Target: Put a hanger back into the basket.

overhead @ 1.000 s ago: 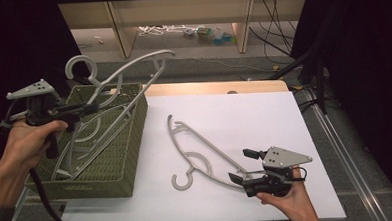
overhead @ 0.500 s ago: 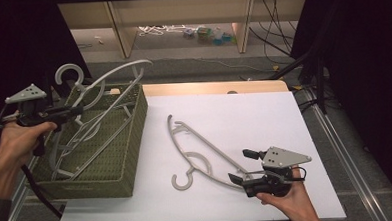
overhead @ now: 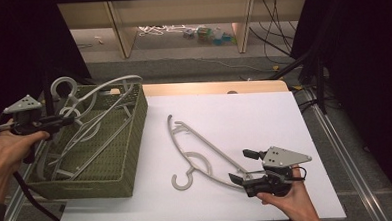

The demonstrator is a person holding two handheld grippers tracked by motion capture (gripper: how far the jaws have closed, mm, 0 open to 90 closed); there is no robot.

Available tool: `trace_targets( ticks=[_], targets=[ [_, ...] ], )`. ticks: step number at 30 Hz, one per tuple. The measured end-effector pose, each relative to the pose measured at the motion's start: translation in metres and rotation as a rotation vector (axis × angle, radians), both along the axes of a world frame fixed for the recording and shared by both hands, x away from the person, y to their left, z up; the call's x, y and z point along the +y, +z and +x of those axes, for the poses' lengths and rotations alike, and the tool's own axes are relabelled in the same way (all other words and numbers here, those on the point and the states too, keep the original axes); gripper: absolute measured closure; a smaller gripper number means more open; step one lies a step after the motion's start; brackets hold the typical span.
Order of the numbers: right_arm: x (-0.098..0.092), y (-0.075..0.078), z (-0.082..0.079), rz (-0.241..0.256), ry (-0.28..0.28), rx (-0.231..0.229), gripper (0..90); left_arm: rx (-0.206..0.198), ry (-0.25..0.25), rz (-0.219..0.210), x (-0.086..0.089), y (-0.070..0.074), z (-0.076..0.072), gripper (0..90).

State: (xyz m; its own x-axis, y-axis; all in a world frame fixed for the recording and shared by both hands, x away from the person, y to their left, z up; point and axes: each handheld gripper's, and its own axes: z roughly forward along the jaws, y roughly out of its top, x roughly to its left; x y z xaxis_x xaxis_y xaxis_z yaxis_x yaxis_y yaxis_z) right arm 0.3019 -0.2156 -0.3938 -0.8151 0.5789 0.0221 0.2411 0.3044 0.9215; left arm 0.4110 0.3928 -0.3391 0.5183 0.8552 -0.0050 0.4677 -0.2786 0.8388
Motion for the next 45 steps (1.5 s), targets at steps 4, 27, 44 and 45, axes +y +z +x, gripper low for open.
trace_targets(
  ticks=[4, 27, 44, 45],
  targets=[
    [-0.001, 0.001, 0.000, -0.009, -0.002, 0.004, 17.6, 0.022, 0.008, 0.021, 0.001, -0.005, 0.001, 79.2],
    [-0.003, 0.002, 0.000, -0.012, -0.001, -0.005, 17.5, 0.232, 0.021, 0.108, 0.005, -0.056, 0.026, 79.0],
    [-0.004, 0.000, 0.001, -0.014, -0.006, 0.006, 17.4, 0.200, 0.237, 0.106, 0.010, -0.059, 0.021, 42.5],
    [-0.004, 0.000, 0.001, -0.018, -0.004, 0.008, 17.4, 0.194, 0.243, 0.109, 0.011, -0.056, 0.019, 41.1]
  ],
)
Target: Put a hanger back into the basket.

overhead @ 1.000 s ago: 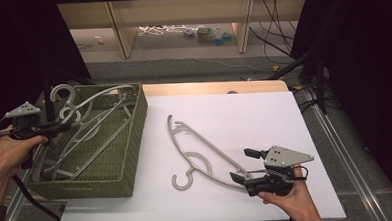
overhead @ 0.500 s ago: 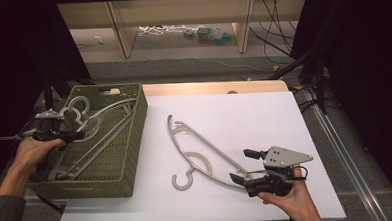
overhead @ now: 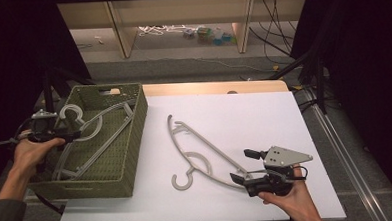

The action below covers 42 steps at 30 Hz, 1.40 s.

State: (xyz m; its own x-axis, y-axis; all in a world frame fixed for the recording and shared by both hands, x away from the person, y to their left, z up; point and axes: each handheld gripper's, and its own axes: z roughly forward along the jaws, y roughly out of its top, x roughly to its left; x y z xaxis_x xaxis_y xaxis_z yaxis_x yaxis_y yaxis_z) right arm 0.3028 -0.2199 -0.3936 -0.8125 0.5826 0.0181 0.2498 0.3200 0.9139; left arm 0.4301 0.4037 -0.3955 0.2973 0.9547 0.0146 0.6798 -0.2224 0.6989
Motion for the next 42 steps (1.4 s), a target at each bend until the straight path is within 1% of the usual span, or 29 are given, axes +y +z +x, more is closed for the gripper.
trace_targets(
  ticks=[2, 4, 5, 6, 7, 8, 9, 12, 13, 14, 15, 16, 18, 19, 20, 23, 25, 26, 28, 29, 30, 31, 32, 34, 36, 39, 40, 41, 42],
  targets=[
    [0.000, 0.000, 0.000, 0.001, -0.001, 0.000, 17.3, -0.026, 0.016, -0.012, 0.000, 0.007, -0.005, 40.2],
    [0.000, 0.000, 0.000, -0.001, 0.001, 0.007, 17.4, -0.063, 0.016, -0.026, -0.003, 0.015, -0.012, 38.5],
    [0.000, 0.000, 0.000, -0.001, 0.001, 0.007, 17.4, -0.090, 0.019, -0.042, -0.006, 0.019, -0.016, 37.8],
    [0.000, 0.000, 0.000, -0.003, -0.006, 0.009, 17.4, -0.123, 0.035, -0.071, -0.009, 0.022, -0.020, 36.8],
    [0.000, -0.001, 0.001, 0.008, -0.009, 0.000, 17.3, -0.143, 0.033, -0.084, -0.012, 0.026, -0.025, 35.5],
    [0.000, -0.002, 0.001, 0.011, -0.012, -0.003, 17.4, -0.168, 0.035, -0.086, -0.014, 0.030, -0.030, 34.6],
    [0.000, -0.002, 0.001, 0.002, -0.009, 0.008, 17.3, -0.186, 0.038, -0.089, -0.015, 0.034, -0.034, 33.8],
    [0.000, -0.004, 0.002, 0.009, -0.016, 0.000, 17.0, -0.219, 0.055, -0.146, -0.015, 0.043, -0.046, 31.6],
    [0.001, -0.005, 0.002, 0.016, -0.024, -0.007, 17.0, -0.235, 0.062, -0.176, -0.016, 0.049, -0.051, 31.1],
    [0.000, -0.005, 0.002, 0.007, -0.020, 0.002, 16.9, -0.248, 0.064, -0.189, -0.018, 0.053, -0.055, 30.5],
    [0.001, -0.005, 0.002, 0.009, -0.021, 0.002, 16.9, -0.279, 0.062, -0.213, -0.022, 0.058, -0.062, 29.3],
    [0.001, -0.006, 0.002, 0.007, -0.019, 0.004, 16.9, -0.297, 0.049, -0.233, -0.026, 0.062, -0.067, 27.4],
    [0.002, -0.006, 0.003, 0.009, -0.024, -0.001, 16.9, -0.329, 0.027, -0.269, -0.038, 0.067, -0.078, 27.4],
    [0.002, -0.007, 0.003, 0.005, -0.016, 0.002, 16.8, -0.335, 0.017, -0.280, -0.044, 0.068, -0.082, 26.6],
    [0.002, -0.008, 0.003, 0.012, -0.018, -0.002, 16.8, -0.347, -0.009, -0.298, -0.054, 0.069, -0.088, 25.2],
    [0.003, -0.008, 0.002, 0.000, -0.017, 0.023, 16.8, -0.368, -0.068, -0.320, -0.080, 0.067, -0.099, 23.9],
    [0.003, -0.009, 0.002, 0.001, -0.015, 0.024, 16.8, -0.371, -0.104, -0.337, -0.095, 0.065, -0.104, 23.4],
    [0.003, -0.009, 0.003, 0.000, -0.016, 0.004, 16.9, -0.370, -0.118, -0.334, -0.100, 0.065, -0.105, 23.0],
    [0.002, -0.009, 0.003, -0.004, -0.018, 0.007, 16.9, -0.382, -0.152, -0.367, -0.116, 0.064, -0.110, 22.5],
    [0.002, -0.009, 0.002, -0.002, -0.020, 0.018, 16.9, -0.383, -0.163, -0.374, -0.120, 0.063, -0.112, 22.5],
    [0.002, -0.009, 0.002, -0.001, -0.020, 0.021, 16.9, -0.399, -0.179, -0.384, -0.126, 0.062, -0.113, 22.5],
    [0.002, -0.009, 0.002, 0.000, -0.022, 0.021, 16.9, -0.413, -0.187, -0.368, -0.129, 0.062, -0.114, 22.5],
    [0.002, -0.009, 0.003, -0.001, -0.024, 0.021, 16.9, -0.403, -0.190, -0.377, -0.135, 0.061, -0.117, 22.5],
    [0.003, -0.010, 0.003, 0.003, -0.019, 0.022, 16.9, -0.403, -0.215, -0.387, -0.146, 0.057, -0.121, 22.4],
    [0.003, -0.012, 0.003, -0.002, -0.022, 0.009, 16.9, -0.400, -0.236, -0.404, -0.157, 0.050, -0.124, 22.4],
    [0.004, -0.012, 0.004, -0.010, -0.015, 0.011, 16.9, -0.383, -0.274, -0.399, -0.172, 0.038, -0.126, 22.4],
    [0.005, -0.013, 0.004, -0.006, -0.020, 0.001, 16.9, -0.379, -0.282, -0.399, -0.176, 0.034, -0.126, 22.4],
    [0.005, -0.014, 0.004, -0.009, -0.016, 0.006, 16.9, -0.372, -0.300, -0.386, -0.181, 0.028, -0.126, 22.4],
    [0.005, -0.014, 0.004, -0.016, -0.015, 0.014, 16.9, -0.367, -0.307, -0.386, -0.185, 0.024, -0.126, 22.4]
  ],
)
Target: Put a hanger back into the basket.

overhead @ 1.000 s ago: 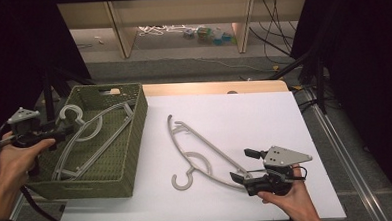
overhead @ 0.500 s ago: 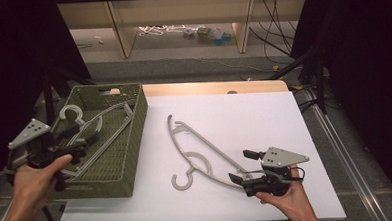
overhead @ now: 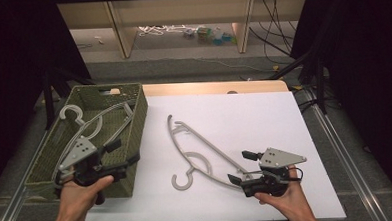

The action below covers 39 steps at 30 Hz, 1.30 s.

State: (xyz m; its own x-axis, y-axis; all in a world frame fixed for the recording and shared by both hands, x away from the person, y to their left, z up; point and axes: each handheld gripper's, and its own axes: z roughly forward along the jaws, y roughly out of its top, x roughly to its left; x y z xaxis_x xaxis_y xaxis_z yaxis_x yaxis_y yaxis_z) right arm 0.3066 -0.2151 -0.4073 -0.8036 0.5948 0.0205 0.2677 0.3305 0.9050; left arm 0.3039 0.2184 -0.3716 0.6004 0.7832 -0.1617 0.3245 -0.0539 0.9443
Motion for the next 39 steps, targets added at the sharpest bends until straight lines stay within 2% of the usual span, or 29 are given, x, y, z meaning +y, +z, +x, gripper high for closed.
trace_targets(
  ticks=[2, 3, 6, 11, 13, 15, 16, 25, 26, 27, 33, 39],
  targets=[
    [0.001, -0.001, 0.000, 0.020, 0.009, 0.020, 16.9, -0.004, -0.020, 0.015, -0.008, -0.008, 0.000, 22.3],
    [0.001, -0.001, 0.000, 0.004, 0.005, 0.025, 16.9, -0.009, -0.035, 0.029, -0.012, -0.011, -0.001, 21.8],
    [0.000, -0.001, 0.002, 0.005, -0.003, 0.003, 16.9, -0.031, -0.061, 0.044, -0.022, -0.019, -0.004, 21.2],
    [0.000, -0.004, 0.002, 0.002, -0.002, 0.024, 16.9, -0.061, -0.080, 0.032, -0.030, -0.031, -0.007, 20.5],
    [0.000, -0.003, 0.001, 0.001, 0.006, 0.026, 16.9, -0.073, -0.087, 0.013, -0.031, -0.035, -0.008, 20.3],
    [0.001, -0.004, 0.002, 0.005, 0.013, 0.008, 16.8, -0.090, -0.092, 0.032, -0.032, -0.037, -0.010, 20.1],
    [0.001, -0.004, 0.002, -0.002, 0.014, 0.015, 16.8, -0.096, -0.098, 0.033, -0.032, -0.039, -0.011, 19.7],
    [0.007, -0.010, 0.002, -0.042, 0.035, 0.039, 16.0, -0.102, -0.105, 0.026, -0.033, -0.047, -0.012, 18.3],
    [0.007, -0.010, 0.003, -0.049, 0.040, 0.034, 16.1, -0.092, -0.102, 0.030, -0.034, -0.047, -0.013, 18.3],
    [0.008, -0.010, 0.002, -0.061, 0.039, 0.043, 16.1, -0.100, -0.113, 0.035, -0.034, -0.047, -0.014, 18.3],
    [0.020, -0.015, 0.007, -0.152, 0.071, 0.079, 16.5, -0.081, -0.138, 0.043, -0.039, -0.052, -0.017, 17.4],
    [0.033, -0.024, 0.018, -0.283, 0.113, 0.136, 22.7, -0.078, -0.153, 0.057, -0.039, -0.055, -0.015, 17.4]
  ],
)
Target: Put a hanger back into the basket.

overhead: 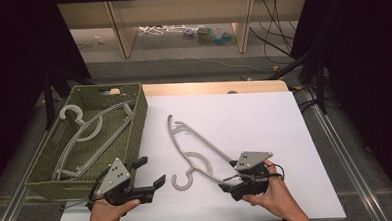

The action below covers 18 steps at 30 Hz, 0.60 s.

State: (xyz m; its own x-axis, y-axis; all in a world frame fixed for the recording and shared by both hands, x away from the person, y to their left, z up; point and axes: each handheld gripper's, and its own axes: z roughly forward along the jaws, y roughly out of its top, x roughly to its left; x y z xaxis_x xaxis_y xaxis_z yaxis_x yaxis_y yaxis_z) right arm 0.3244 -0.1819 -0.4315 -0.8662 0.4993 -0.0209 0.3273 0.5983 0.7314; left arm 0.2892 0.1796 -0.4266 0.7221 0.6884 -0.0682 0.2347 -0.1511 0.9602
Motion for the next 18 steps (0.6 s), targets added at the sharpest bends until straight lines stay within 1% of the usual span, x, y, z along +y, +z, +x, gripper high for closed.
trace_targets(
  ticks=[1, 2, 3, 5, 6, 7, 8, 9, 11, 13, 16, 17, 18],
  targets=[
    [0.002, -0.003, 0.003, -0.033, 0.000, 0.019, 22.7, 0.010, 0.006, 0.003, 0.000, 0.000, 0.000, 17.4],
    [0.004, -0.005, 0.006, -0.050, -0.002, 0.028, 24.0, 0.011, 0.004, 0.008, 0.000, -0.001, 0.000, 17.4],
    [0.006, -0.008, 0.008, -0.054, -0.012, 0.036, 26.5, 0.017, 0.007, 0.003, -0.001, -0.001, 0.000, 17.5],
    [0.010, -0.012, 0.015, -0.084, -0.003, 0.073, 27.2, -0.002, -0.009, 0.015, -0.001, -0.001, 0.001, 17.5],
    [0.013, -0.014, 0.017, -0.099, -0.003, 0.096, 28.6, 0.008, -0.002, 0.016, -0.002, -0.001, 0.000, 17.5],
    [0.015, -0.015, 0.020, -0.119, 0.014, 0.118, 30.8, 0.008, -0.002, 0.017, -0.002, -0.002, -0.001, 17.5],
    [0.017, -0.017, 0.023, -0.135, 0.025, 0.134, 33.4, -0.001, -0.009, 0.030, -0.002, -0.002, -0.001, 17.6],
    [0.020, -0.019, 0.024, -0.154, 0.029, 0.148, 35.1, 0.001, -0.009, 0.029, -0.002, -0.002, -0.001, 17.6],
    [0.027, -0.023, 0.028, -0.189, 0.039, 0.161, 38.0, 0.003, -0.010, 0.031, -0.003, -0.002, -0.001, 17.7],
    [0.032, -0.026, 0.031, -0.215, 0.041, 0.195, 42.1, 0.002, -0.013, 0.034, -0.002, -0.002, -0.001, 17.7],
    [0.037, -0.028, 0.037, -0.239, 0.051, 0.217, 49.5, 0.004, -0.017, 0.036, -0.002, -0.003, -0.001, 17.8],
    [0.039, -0.029, 0.038, -0.247, 0.052, 0.222, 51.0, 0.012, -0.016, 0.027, -0.003, -0.003, -0.001, 17.9],
    [0.040, -0.029, 0.039, -0.255, 0.051, 0.237, 51.6, 0.011, -0.018, 0.028, -0.003, -0.003, -0.001, 18.0]
  ],
)
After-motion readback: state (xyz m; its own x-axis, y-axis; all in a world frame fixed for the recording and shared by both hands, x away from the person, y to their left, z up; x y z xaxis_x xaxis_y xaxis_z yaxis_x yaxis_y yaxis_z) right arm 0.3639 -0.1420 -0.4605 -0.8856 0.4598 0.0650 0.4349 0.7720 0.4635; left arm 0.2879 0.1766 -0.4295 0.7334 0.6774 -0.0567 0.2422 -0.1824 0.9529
